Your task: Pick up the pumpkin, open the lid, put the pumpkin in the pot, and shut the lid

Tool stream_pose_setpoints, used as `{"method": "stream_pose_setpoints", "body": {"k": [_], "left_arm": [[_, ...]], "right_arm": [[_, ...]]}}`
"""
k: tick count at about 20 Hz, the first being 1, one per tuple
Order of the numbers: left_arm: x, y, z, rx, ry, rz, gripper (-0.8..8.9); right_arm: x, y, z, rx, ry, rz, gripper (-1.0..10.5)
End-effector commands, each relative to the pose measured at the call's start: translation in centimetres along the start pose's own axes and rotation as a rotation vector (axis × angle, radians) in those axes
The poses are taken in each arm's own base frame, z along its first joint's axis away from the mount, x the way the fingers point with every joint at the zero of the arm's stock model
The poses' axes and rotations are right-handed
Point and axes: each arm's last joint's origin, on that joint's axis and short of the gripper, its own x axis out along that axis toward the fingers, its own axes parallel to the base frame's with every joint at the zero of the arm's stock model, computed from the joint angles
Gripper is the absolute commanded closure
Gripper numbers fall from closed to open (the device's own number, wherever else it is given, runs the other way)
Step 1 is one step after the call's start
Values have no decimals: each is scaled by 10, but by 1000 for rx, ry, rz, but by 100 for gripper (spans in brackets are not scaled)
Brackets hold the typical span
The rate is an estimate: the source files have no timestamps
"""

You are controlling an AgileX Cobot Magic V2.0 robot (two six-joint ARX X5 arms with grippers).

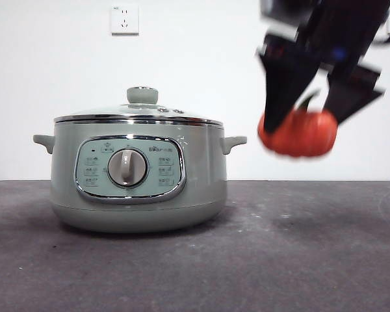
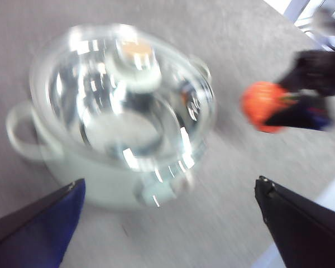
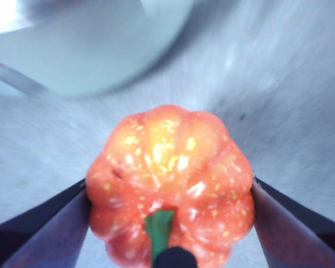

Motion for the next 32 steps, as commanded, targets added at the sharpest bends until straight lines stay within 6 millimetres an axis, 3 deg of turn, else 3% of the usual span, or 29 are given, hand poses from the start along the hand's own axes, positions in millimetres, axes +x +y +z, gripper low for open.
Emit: {"method": "stream_pose_setpoints", "body": {"k": [1, 4, 8, 12, 17, 21, 30, 32], "left_arm": [[17, 5, 17, 24, -1, -9, 86], [48, 11, 44, 67, 9, 2, 86], [97, 18, 74, 104, 37, 17, 86], [149, 22, 88, 140, 104, 11, 86], [197, 28, 79, 152, 154, 36, 86], [210, 29, 75, 162, 166, 62, 86], [216, 22, 74, 177, 168, 57, 99], [216, 22, 73, 176, 174, 57, 280]], "right_arm": [[-32, 2, -4, 22, -89, -5, 957], [-71, 5, -12, 27, -217, -7, 957], [-104, 7, -24, 36, -320, -7, 957], [-118, 8, -31, 37, -360, -8, 957], [-119, 8, -32, 37, -363, -8, 957], [-119, 8, -32, 36, -363, -8, 957], [-119, 8, -32, 36, -363, -8, 957], [-119, 8, -32, 36, -363, -8, 957]]}}
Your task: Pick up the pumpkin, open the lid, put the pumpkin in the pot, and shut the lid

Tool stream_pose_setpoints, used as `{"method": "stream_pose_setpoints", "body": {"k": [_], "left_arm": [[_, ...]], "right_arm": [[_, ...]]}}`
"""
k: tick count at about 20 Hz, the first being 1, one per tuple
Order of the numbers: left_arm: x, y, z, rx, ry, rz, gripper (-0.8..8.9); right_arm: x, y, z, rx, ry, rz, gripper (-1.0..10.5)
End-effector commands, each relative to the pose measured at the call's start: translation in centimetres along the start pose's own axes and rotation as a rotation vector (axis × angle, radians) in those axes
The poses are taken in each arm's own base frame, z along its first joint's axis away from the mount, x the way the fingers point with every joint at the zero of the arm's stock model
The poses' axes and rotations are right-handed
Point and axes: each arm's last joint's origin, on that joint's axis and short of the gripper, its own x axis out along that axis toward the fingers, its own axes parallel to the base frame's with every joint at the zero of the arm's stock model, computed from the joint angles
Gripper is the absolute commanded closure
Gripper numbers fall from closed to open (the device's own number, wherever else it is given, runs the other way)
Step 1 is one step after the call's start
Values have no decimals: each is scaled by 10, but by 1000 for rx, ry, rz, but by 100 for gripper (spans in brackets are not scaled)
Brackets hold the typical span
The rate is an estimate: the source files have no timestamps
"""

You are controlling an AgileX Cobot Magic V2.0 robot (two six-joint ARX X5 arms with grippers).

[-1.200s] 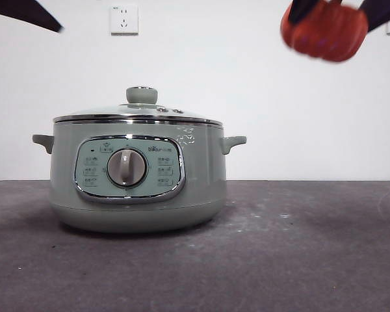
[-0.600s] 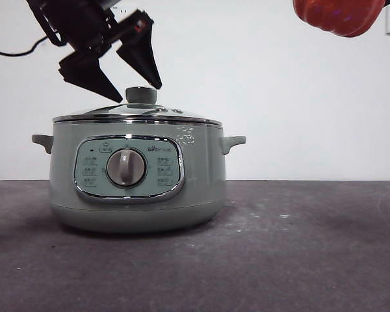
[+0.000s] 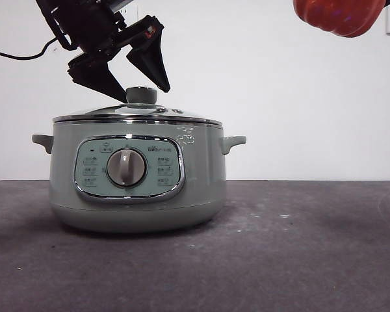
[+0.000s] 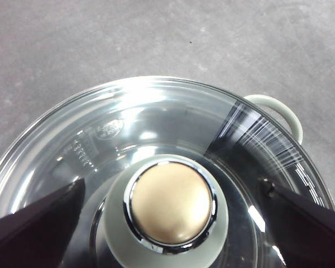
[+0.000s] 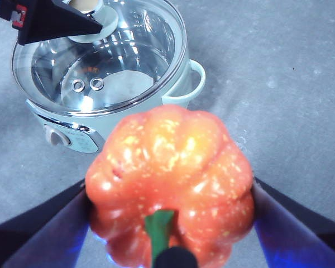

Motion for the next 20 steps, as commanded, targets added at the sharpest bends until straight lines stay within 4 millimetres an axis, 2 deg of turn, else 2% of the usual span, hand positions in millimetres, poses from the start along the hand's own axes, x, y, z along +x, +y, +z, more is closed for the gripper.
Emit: {"method": "stream_pose_setpoints", "body": {"k": [1, 2, 5, 8, 11, 12, 16, 20], "left_arm": [[5, -1, -3, 8, 23, -5, 378], [5, -1, -3, 7, 29, -6, 413], [5, -1, -3, 7, 32, -7, 422], [5, -1, -3, 7, 31, -7, 597], [5, -1, -3, 7, 32, -7, 630], [5, -1, -3, 7, 31, -7, 690], [5, -1, -3, 7, 31, -7, 825], [4, -1, -2, 7, 16, -7, 822]], "right_arm": [[0, 0, 1, 6, -6, -1, 957], [0, 0, 1, 6, -6, -1, 957], [-1, 0, 0, 6, -8, -1, 957], [-1, 0, 0, 6, -8, -1, 957], [-1, 0, 0, 6, -8, -1, 957], [-1, 0, 0, 6, -8, -1, 957], [-1, 0, 0, 5, -8, 0, 957], [-1, 0, 0, 5, -8, 2, 957]]}}
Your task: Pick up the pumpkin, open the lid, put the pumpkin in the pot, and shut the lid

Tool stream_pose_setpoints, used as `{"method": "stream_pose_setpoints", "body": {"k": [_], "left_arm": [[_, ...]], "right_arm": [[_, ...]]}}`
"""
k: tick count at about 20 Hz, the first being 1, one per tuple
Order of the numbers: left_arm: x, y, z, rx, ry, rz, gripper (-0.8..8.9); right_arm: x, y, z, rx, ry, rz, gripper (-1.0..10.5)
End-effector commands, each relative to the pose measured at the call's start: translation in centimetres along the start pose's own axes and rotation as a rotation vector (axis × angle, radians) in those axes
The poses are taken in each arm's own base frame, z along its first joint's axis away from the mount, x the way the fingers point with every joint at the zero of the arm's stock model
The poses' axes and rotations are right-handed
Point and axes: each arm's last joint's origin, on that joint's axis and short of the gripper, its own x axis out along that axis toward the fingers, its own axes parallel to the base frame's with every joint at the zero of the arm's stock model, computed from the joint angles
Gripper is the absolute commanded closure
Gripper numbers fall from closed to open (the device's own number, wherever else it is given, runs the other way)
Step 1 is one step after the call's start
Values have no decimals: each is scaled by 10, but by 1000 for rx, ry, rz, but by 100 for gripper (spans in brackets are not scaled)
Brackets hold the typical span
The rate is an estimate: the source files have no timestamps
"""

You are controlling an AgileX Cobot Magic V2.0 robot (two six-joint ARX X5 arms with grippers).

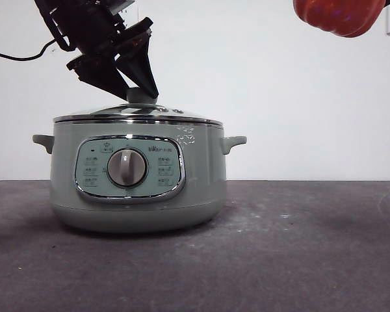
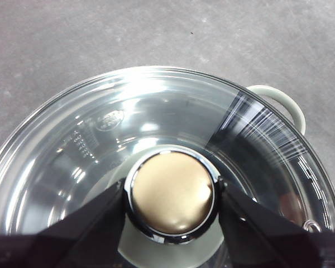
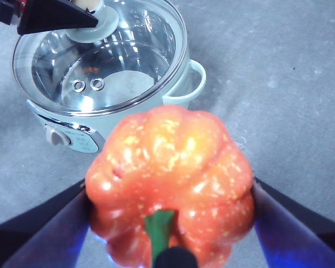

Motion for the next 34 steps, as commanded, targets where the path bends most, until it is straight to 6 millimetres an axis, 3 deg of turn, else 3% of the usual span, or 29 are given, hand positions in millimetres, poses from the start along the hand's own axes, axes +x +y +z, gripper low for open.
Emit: {"method": "stream_pose_setpoints", "body": {"k": [1, 13, 16, 18, 22, 27, 31, 34], "left_arm": [[2, 0, 1, 9, -14, -5, 822], [-50, -6, 31, 32, -134, 25, 822], [-80, -8, 44, 32, -148, 83, 822], [-111, -10, 50, 35, -197, 107, 822], [-177, -13, 42, 21, -282, 170, 822], [-242, -25, 15, -1, -312, 233, 822], [-279, -41, -6, 0, -335, 287, 822], [-293, -49, -16, 1, -342, 290, 822]], "right_arm": [[-1, 0, 0, 5, -8, 2, 957], [0, 0, 3, 4, -32, 2, 958], [2, 0, 10, 0, -92, 3, 958], [11, 0, 16, -2, -116, 19, 958], [41, 1, 33, -7, -121, 60, 959], [91, 8, 79, -36, -100, 131, 959], [145, 22, 113, -100, -70, 163, 959], [191, 38, 125, -154, -42, 191, 959]]}}
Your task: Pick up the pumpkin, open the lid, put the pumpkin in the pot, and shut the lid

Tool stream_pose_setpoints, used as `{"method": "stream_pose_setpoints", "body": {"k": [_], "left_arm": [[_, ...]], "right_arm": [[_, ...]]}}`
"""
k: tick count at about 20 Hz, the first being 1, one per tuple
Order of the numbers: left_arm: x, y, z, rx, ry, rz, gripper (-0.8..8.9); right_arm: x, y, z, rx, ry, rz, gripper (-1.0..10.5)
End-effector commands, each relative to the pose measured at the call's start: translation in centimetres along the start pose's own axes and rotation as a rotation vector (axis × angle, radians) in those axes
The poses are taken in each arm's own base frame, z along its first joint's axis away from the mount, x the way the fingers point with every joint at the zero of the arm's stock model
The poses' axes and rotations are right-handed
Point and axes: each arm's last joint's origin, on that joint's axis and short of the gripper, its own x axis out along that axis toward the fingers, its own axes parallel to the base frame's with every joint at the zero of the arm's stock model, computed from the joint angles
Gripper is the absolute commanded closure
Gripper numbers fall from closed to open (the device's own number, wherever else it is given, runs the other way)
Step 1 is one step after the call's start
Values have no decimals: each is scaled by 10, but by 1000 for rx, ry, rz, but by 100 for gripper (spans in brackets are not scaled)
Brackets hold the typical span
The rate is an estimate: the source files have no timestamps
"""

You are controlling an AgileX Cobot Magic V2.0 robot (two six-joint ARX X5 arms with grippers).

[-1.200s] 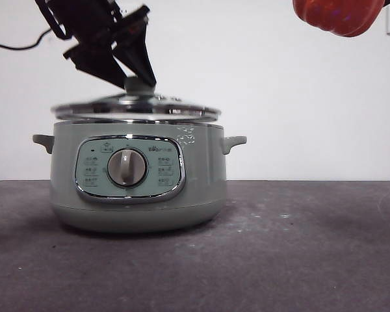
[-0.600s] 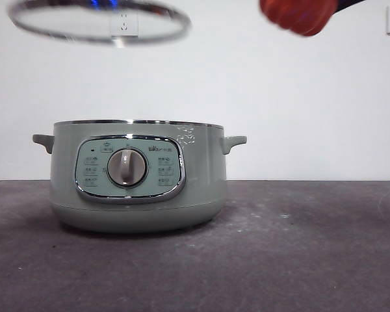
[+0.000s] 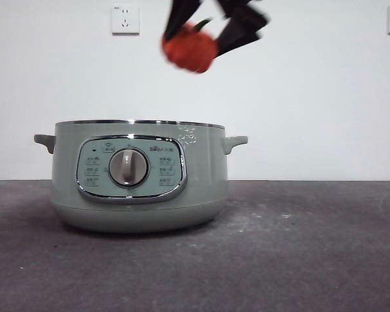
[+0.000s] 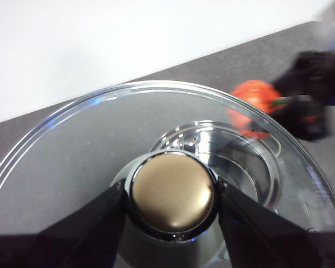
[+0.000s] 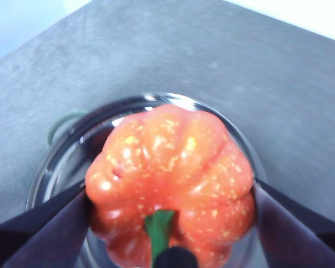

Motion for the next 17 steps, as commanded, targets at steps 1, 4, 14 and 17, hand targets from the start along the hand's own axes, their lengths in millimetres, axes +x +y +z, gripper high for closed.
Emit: {"method": "stream_pose_setpoints", "body": {"k": [1, 4, 14, 17], "left_arm": [[-14, -1, 4, 18, -72, 12, 822], [-19, -2, 2, 12, -73, 11, 822], [-19, -2, 1, 11, -58, 6, 822], [-19, -2, 1, 11, -58, 5, 822]], "right_arm": [[40, 7, 1, -62, 37, 27, 959], [85, 14, -13, -112, 99, 48, 959], [144, 16, -62, -169, 299, 37, 959], [147, 18, -72, -197, 371, 56, 958]]}}
